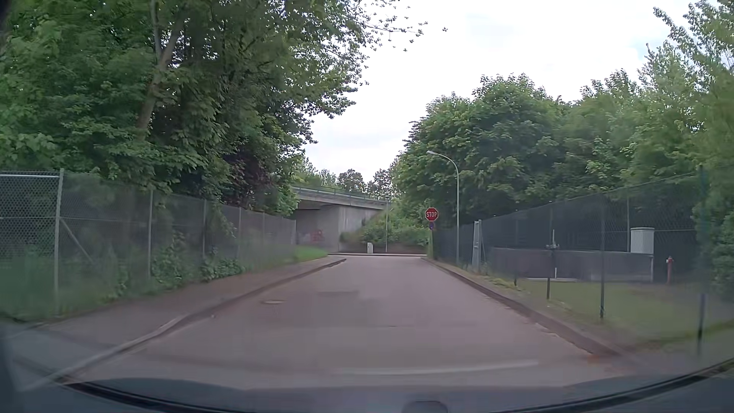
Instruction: Follow the waypoints while adhering to traffic rules and regulations
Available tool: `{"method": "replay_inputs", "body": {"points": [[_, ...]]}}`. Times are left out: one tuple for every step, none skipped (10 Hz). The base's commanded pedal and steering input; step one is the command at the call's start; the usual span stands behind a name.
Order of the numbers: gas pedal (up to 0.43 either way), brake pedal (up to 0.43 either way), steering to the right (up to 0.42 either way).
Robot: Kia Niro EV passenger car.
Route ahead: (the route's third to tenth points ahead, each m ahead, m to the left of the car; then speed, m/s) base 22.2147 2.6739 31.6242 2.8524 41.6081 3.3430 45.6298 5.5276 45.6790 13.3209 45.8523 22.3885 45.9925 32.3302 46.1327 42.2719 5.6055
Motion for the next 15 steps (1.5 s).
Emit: {"method": "replay_inputs", "body": {"points": [[0.0, 0.0, 0.015], [0.0, 0.0, 0.013], [0.0, 0.0, 0.013], [0.02, 0.0, 0.013], [0.028, 0.0, 0.013], [0.039, 0.0, 0.013], [0.039, 0.0, 0.013], [0.047, 0.0, 0.013], [0.047, 0.0, 0.011], [0.047, 0.0, 0.011], [0.047, 0.0, 0.011], [0.047, 0.0, 0.012], [0.047, 0.0, 0.015], [0.059, 0.0, 0.018], [0.059, 0.0, 0.018]]}}
